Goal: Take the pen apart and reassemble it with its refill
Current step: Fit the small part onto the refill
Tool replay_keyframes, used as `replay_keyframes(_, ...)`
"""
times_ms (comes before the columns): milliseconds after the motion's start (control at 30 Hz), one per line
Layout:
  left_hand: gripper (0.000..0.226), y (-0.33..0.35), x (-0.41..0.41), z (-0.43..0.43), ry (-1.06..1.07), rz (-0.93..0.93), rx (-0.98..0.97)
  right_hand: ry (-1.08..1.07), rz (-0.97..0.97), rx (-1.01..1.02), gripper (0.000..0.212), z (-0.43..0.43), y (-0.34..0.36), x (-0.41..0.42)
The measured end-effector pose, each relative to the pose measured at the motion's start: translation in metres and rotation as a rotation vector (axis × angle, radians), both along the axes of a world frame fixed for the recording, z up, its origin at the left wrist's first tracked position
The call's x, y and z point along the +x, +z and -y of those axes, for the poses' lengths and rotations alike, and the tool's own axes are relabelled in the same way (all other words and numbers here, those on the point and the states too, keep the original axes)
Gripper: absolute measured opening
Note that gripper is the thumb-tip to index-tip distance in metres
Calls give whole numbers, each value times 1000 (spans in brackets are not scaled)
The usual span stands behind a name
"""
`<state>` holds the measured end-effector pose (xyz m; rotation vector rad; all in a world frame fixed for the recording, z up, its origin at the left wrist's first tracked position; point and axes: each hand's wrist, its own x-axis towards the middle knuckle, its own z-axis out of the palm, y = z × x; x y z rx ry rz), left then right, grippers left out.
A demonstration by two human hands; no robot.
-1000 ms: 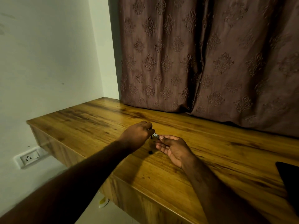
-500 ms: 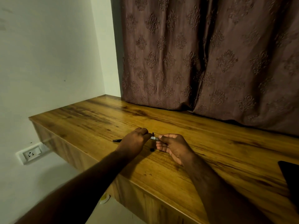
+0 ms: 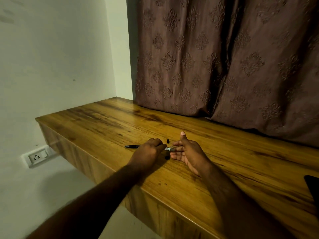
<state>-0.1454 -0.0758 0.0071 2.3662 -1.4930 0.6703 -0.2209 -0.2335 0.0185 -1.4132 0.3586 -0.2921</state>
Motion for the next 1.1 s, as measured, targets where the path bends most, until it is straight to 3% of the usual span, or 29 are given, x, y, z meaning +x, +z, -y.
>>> replay_keyframes(367,38,0,1,3,19,89,-39,54,64,-44,53,-4,-1,-3)
replay_keyframes(767,29,0,-3,2,-40,41,-129,64,101,27,54,-8,-2,0)
replay_keyframes(867,19,1,-6,2,-86,118,-165,-31,132,11,46,-3,-3,2)
replay_keyframes(933,12,-2,-4,3,-59,69,-215,-80,139,-27,34,2,-4,2)
replay_keyframes(1100,30,-10,4,4,23,-63,-254,-43,102,-66,16,10,-5,-2)
